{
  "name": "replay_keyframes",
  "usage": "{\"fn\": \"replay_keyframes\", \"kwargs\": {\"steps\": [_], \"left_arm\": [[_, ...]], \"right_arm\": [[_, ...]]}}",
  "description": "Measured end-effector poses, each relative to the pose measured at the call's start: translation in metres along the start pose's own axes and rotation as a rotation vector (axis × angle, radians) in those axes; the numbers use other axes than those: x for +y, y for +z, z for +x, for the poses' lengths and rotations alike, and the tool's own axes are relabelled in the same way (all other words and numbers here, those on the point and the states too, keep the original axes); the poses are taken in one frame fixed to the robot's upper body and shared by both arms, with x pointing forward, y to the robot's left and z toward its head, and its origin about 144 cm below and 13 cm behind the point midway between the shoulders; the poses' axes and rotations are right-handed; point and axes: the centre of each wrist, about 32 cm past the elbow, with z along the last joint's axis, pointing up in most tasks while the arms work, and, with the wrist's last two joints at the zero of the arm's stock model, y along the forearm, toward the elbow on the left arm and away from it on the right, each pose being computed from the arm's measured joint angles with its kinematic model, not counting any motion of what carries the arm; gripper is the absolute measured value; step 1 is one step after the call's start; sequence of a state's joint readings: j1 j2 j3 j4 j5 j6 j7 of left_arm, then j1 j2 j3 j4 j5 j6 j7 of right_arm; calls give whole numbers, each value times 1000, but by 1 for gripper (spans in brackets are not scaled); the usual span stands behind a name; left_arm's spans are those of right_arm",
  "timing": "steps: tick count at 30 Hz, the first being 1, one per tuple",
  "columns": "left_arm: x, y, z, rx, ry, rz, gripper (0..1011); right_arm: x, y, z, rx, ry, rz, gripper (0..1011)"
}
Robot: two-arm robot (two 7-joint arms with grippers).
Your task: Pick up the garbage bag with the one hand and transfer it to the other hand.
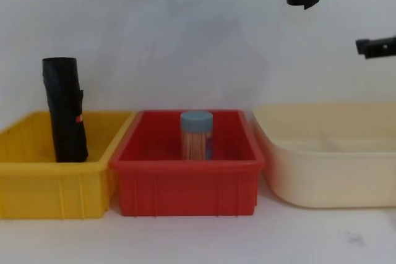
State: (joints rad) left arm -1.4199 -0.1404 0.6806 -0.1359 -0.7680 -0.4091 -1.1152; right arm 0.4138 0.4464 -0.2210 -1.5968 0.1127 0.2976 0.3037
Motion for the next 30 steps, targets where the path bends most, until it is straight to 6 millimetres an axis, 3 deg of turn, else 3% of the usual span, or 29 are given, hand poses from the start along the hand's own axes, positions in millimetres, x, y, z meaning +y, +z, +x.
{"fn": "replay_keyframes", "kwargs": {"steps": [14, 30], "left_arm": [[-2, 0, 0, -2, -4, 1, 371], [-2, 0, 0, -2, -5, 2, 371]], "right_arm": [[25, 35, -8, 3, 61, 165, 999], [59, 56, -19, -1, 89, 216, 999]]}}
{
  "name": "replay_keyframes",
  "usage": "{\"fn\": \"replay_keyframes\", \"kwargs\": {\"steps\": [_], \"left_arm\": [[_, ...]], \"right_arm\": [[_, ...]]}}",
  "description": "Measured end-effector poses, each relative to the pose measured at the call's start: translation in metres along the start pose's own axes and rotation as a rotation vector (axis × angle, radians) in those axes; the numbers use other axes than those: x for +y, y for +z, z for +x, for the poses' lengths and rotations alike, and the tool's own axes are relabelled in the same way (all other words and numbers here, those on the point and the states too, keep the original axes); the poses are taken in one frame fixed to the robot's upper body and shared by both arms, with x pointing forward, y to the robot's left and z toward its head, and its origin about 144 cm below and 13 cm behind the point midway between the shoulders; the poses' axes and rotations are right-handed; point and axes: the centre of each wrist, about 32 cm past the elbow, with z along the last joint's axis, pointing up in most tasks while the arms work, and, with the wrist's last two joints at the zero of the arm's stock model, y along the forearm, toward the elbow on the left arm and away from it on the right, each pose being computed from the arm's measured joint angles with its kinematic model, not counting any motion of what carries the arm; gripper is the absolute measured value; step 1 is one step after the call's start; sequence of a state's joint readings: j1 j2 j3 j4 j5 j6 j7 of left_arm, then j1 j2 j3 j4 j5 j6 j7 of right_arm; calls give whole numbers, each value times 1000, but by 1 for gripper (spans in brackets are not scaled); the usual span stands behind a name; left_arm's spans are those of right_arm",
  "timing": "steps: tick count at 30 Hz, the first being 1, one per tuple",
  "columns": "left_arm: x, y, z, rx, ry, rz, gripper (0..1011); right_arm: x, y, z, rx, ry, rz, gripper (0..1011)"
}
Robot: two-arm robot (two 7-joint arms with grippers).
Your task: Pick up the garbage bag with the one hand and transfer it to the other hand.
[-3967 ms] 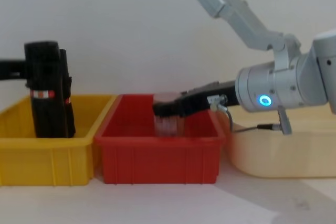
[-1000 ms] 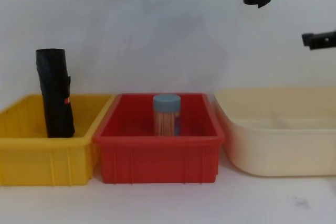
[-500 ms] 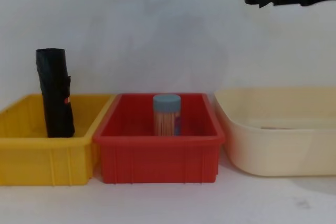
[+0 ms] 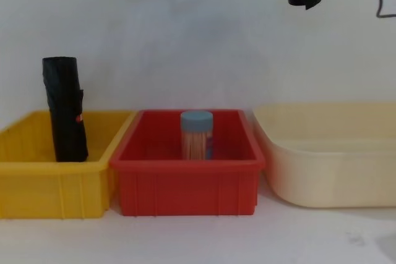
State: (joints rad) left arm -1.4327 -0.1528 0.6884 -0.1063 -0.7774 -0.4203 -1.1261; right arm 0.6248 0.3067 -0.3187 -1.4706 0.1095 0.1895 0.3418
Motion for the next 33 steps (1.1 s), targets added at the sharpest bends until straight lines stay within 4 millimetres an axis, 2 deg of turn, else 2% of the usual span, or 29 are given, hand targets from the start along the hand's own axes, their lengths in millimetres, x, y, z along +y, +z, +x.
{"fn": "replay_keyframes", "kwargs": {"steps": [12, 17, 21, 22, 25, 29, 33], "left_arm": [[0, 0, 0, 0, -1, -1, 371], [0, 0, 0, 0, 0, 0, 371], [0, 0, 0, 0, 0, 0, 371], [0, 0, 0, 0, 0, 0, 371], [0, 0, 0, 0, 0, 0, 371], [0, 0, 0, 0, 0, 0, 371], [0, 0, 0, 0, 0, 0, 371]], "right_arm": [[20, 5, -2, -18, 4, 18, 996], [26, 7, -2, -25, 4, 22, 908], [28, 7, -2, -28, 4, 24, 803], [29, 8, -2, -28, 4, 25, 749], [30, 8, -3, -30, 4, 26, 694], [32, 9, -3, -32, 4, 28, 556], [33, 9, -3, -33, 4, 28, 549]]}}
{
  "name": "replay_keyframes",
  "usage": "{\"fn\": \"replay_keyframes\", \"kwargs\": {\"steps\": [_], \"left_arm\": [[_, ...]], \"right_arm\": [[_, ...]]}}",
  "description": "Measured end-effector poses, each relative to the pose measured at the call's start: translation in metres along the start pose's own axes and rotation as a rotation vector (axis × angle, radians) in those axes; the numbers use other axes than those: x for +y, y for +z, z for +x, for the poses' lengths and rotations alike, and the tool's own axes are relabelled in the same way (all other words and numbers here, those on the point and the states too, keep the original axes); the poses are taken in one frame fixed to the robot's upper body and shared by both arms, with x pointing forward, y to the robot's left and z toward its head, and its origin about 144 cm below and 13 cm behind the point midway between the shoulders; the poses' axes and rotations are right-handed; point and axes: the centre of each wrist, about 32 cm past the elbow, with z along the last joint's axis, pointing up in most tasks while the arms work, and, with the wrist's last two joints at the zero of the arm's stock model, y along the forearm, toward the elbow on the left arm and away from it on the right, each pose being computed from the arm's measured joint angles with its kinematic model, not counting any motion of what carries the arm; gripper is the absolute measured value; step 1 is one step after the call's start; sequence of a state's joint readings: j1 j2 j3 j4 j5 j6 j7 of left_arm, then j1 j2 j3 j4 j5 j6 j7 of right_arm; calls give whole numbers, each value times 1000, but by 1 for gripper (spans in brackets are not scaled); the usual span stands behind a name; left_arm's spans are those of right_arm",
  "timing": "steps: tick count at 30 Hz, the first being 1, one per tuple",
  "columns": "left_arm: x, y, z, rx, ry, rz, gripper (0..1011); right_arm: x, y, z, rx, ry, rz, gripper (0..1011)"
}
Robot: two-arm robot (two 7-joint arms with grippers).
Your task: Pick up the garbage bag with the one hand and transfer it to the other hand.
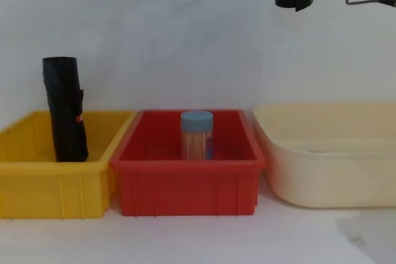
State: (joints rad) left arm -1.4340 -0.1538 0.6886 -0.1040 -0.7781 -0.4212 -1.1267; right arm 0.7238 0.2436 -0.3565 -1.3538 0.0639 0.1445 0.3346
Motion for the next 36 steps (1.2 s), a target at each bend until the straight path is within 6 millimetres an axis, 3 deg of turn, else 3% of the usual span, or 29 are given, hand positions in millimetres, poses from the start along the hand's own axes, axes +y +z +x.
{"fn": "replay_keyframes", "kwargs": {"steps": [11, 14, 19, 27, 33, 36], "left_arm": [[0, 0, 0, 0, 0, 0, 374], [0, 0, 0, 0, 0, 0, 481], [0, 0, 0, 0, 0, 0, 574], [0, 0, 0, 0, 0, 0, 859], [0, 0, 0, 0, 0, 0, 1000], [0, 0, 0, 0, 0, 0, 1000]], "right_arm": [[2, 0, 0, -2, 1, 2, 549], [2, 1, 0, -2, 1, 2, 547], [2, 1, 0, -4, 1, 2, 547], [-1, 0, 3, -33, -28, -4, 546], [-7, -2, 10, -68, -83, -19, 546], [-10, -3, 14, -84, -114, -34, 546]]}}
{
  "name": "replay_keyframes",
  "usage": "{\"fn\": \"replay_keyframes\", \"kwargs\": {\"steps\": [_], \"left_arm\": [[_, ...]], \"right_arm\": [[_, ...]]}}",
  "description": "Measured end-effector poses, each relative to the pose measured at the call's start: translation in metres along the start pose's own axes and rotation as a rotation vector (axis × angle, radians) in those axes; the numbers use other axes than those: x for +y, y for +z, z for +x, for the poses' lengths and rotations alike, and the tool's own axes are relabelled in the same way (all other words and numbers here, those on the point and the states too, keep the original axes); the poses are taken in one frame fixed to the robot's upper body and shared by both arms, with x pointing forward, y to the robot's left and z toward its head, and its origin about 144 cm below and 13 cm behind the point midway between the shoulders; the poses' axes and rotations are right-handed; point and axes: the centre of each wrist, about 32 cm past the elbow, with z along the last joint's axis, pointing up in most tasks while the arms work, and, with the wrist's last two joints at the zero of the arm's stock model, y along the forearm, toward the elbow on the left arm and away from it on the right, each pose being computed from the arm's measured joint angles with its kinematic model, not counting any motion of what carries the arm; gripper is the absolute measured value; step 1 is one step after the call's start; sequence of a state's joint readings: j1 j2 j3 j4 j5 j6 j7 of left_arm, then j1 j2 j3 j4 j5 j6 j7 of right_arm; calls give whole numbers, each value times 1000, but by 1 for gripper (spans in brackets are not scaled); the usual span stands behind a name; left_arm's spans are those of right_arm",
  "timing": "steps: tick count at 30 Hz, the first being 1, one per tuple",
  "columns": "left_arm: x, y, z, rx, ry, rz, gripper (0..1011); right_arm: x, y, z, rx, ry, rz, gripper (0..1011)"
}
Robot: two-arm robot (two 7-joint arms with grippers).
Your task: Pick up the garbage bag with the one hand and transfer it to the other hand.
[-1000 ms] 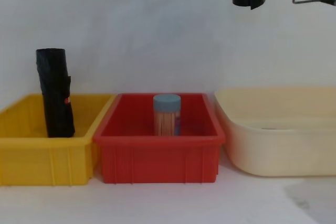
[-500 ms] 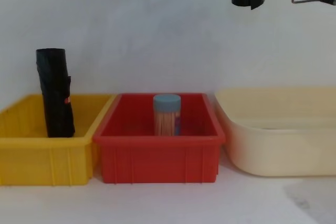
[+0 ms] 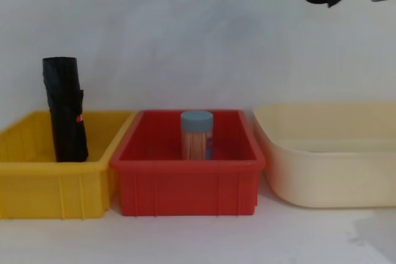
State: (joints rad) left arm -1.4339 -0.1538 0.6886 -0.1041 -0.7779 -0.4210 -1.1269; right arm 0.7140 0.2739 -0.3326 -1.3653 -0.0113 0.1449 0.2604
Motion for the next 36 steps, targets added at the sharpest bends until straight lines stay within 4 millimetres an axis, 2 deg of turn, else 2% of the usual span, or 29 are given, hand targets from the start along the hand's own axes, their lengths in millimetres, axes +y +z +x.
{"fn": "replay_keyframes", "kwargs": {"steps": [15, 18, 19, 22, 23, 29, 32, 36], "left_arm": [[0, 0, 0, 0, 0, 0, 1000], [0, 0, 0, 0, 0, 0, 1000], [0, 0, 0, 0, 0, 0, 1000], [0, 0, 0, 0, 0, 0, 1000], [0, 0, 0, 0, 0, 0, 1000], [0, 0, 0, 0, 0, 0, 1000], [0, 0, 0, 0, 0, 0, 1000], [0, 0, 0, 0, 0, 0, 1000]], "right_arm": [[-26, -19, 23, -71, -155, -126, 550], [-35, -26, 30, -89, -195, -168, 620], [-37, -27, 31, -92, -202, -175, 678], [-42, -31, 34, -101, -221, -197, 749], [-43, -32, 35, -104, -226, -204, 803], [-52, -39, 40, -125, -261, -244, 950], [-55, -40, 42, -130, -271, -255, 1002], [-57, -42, 43, -136, -281, -266, 1002]]}}
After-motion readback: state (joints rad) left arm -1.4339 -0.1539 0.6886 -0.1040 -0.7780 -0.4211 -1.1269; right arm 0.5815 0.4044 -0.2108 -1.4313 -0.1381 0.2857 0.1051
